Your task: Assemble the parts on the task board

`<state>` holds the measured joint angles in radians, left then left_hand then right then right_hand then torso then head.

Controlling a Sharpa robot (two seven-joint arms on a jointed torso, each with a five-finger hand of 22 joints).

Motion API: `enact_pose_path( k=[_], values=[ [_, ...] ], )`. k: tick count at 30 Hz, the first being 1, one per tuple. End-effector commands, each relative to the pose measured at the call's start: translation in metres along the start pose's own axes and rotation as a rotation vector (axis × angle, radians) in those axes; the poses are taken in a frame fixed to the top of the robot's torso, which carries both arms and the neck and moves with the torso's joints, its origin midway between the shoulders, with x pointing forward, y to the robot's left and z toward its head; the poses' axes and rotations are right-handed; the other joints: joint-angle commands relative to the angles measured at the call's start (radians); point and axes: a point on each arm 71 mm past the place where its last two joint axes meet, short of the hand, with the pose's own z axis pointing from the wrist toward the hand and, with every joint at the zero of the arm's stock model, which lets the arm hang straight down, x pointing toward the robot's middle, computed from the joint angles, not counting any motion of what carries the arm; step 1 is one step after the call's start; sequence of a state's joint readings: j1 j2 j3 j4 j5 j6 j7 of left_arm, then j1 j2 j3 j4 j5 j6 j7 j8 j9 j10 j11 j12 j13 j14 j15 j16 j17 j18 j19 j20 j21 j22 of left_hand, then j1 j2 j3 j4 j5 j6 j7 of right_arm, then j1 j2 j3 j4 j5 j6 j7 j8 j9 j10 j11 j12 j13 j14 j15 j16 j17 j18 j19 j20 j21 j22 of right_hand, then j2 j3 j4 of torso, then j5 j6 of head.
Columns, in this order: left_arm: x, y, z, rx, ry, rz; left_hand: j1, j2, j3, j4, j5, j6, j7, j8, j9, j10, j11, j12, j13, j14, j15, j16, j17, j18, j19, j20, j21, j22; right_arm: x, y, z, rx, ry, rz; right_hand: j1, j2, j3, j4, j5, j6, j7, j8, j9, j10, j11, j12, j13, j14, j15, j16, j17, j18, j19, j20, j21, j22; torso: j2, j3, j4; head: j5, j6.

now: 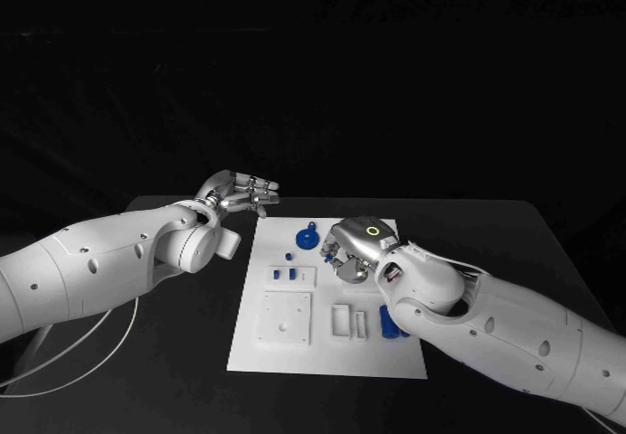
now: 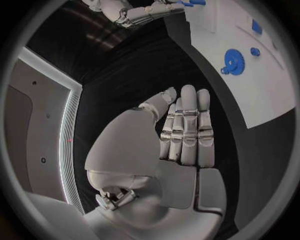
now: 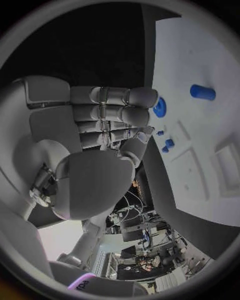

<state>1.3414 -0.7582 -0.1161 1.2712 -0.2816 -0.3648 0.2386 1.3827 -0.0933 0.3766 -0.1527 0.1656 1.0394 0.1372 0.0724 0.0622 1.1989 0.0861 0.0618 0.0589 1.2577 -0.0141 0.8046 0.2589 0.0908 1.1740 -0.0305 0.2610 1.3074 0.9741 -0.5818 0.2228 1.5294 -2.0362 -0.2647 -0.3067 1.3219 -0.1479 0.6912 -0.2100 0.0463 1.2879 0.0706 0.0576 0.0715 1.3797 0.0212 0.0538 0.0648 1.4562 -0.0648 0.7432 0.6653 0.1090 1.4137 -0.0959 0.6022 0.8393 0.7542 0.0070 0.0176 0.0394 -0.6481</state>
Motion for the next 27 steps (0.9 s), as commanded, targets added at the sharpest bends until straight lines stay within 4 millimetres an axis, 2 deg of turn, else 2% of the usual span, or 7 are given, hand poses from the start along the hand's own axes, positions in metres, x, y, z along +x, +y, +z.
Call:
enact_pose_path(
  k=[1, 6, 12, 15, 20, 24, 27],
  values=[
    [0.003, -0.002, 0.002, 0.002, 0.015, -0.013, -0.003, 0.002, -0.004, -0.002, 0.001, 0.005, 0.001, -0.004, 0.001, -0.004, 0.001, -0.004, 0.0, 0.005, 0.003, -0.005, 0.001, 0.014, 0.008, -0.001, -0.006, 0.021, 0.006, 0.013, 0.001, -0.039, 0.018, -0.028, -0.005, 0.007, -0.001, 0.004, 0.002, 0.005, 0.002, 0.007, 0.001, 0.001, -0.001, 0.007, -0.001, 0.0, -0.005, -0.004, 0.001, 0.019, 0.008, 0.001, -0.005, 0.002, -0.001, -0.0027, 0.0013, 0.021, -0.005],
    [0.007, -0.002, 0.002, 0.003, 0.019, -0.014, -0.003, 0.002, -0.004, -0.002, 0.001, 0.005, 0.001, -0.004, 0.001, -0.004, 0.001, -0.004, 0.0, 0.005, 0.003, -0.005, 0.001, 0.014, 0.008, -0.001, -0.006, 0.021, 0.019, 0.029, 0.003, -0.076, 0.041, -0.035, -0.006, 0.009, -0.001, 0.002, 0.002, 0.005, 0.002, 0.007, 0.002, 0.001, -0.001, 0.007, -0.001, 0.001, -0.005, -0.005, 0.001, 0.019, 0.012, 0.0, -0.016, 0.012, 0.001, -0.0026, 0.0024, 0.036, -0.009],
    [0.011, -0.004, 0.003, 0.006, 0.027, -0.016, -0.003, 0.004, -0.005, -0.002, 0.001, 0.006, 0.001, -0.004, 0.001, -0.005, 0.001, -0.004, 0.0, 0.005, 0.003, -0.006, 0.002, 0.014, 0.007, 0.0, -0.008, 0.021, 0.035, 0.044, 0.004, -0.113, 0.072, -0.038, -0.008, 0.009, 0.0, 0.0, 0.002, 0.005, 0.002, 0.007, 0.002, 0.001, -0.001, 0.007, -0.001, 0.001, -0.007, -0.006, 0.002, 0.02, 0.017, 0.0, -0.026, 0.022, 0.002, -0.0006, 0.0015, 0.049, -0.016],
    [0.014, -0.005, 0.003, 0.007, 0.032, -0.018, -0.003, 0.004, -0.005, -0.002, 0.001, 0.006, 0.001, -0.004, 0.001, -0.005, 0.001, -0.004, 0.0, 0.005, 0.003, -0.006, 0.002, 0.014, 0.007, 0.0, -0.008, 0.021, 0.041, 0.05, 0.005, -0.127, 0.083, -0.039, -0.008, 0.01, 0.0, -0.001, 0.002, 0.005, 0.002, 0.007, 0.002, 0.001, -0.001, 0.007, -0.001, 0.001, -0.007, -0.006, 0.001, 0.02, 0.017, 0.0, -0.027, 0.023, 0.003, -0.0011, 0.0007, 0.053, -0.022],
    [0.018, -0.006, 0.003, 0.009, 0.041, -0.02, -0.003, 0.004, -0.005, -0.002, 0.001, 0.006, 0.001, -0.004, 0.001, -0.005, 0.001, -0.004, 0.0, 0.005, 0.003, -0.006, 0.002, 0.014, 0.007, 0.0, -0.008, 0.021, 0.052, 0.058, 0.005, -0.142, 0.099, -0.039, -0.01, 0.011, 0.002, -0.003, 0.003, 0.004, 0.002, 0.007, 0.002, 0.0, -0.001, 0.007, -0.001, 0.001, -0.007, -0.006, 0.0, 0.02, 0.021, -0.001, -0.034, 0.03, 0.002, -0.0003, 0.0008, 0.063, -0.032],
    [0.022, -0.007, 0.004, 0.01, 0.048, -0.022, -0.003, 0.004, -0.005, -0.002, 0.001, 0.006, 0.001, -0.004, 0.001, -0.005, 0.001, -0.004, 0.0, 0.005, 0.003, -0.006, 0.002, 0.014, 0.007, 0.0, -0.008, 0.021, 0.061, 0.063, 0.005, -0.151, 0.114, -0.042, -0.011, 0.011, 0.004, -0.007, 0.003, 0.004, 0.002, 0.007, 0.003, 0.001, 0.0, 0.007, -0.001, 0.001, -0.008, -0.006, 0.0, 0.02, 0.023, -0.001, -0.04, 0.036, 0.003, 0.0008, 0.0044, 0.071, -0.041],
    [0.023, -0.007, 0.004, 0.01, 0.051, -0.023, -0.003, 0.004, -0.005, -0.002, 0.001, 0.006, 0.001, -0.004, 0.001, -0.005, 0.001, -0.004, 0.0, 0.005, 0.003, -0.006, 0.002, 0.014, 0.007, 0.0, -0.008, 0.021, 0.066, 0.064, 0.004, -0.153, 0.123, -0.044, -0.012, 0.011, 0.004, -0.007, 0.003, 0.004, 0.002, 0.007, 0.003, 0.001, 0.0, 0.007, -0.001, 0.001, -0.008, -0.005, -0.001, 0.02, 0.024, -0.001, -0.042, 0.038, 0.002, 0.0001, 0.0031, 0.076, -0.046]
  ],
)
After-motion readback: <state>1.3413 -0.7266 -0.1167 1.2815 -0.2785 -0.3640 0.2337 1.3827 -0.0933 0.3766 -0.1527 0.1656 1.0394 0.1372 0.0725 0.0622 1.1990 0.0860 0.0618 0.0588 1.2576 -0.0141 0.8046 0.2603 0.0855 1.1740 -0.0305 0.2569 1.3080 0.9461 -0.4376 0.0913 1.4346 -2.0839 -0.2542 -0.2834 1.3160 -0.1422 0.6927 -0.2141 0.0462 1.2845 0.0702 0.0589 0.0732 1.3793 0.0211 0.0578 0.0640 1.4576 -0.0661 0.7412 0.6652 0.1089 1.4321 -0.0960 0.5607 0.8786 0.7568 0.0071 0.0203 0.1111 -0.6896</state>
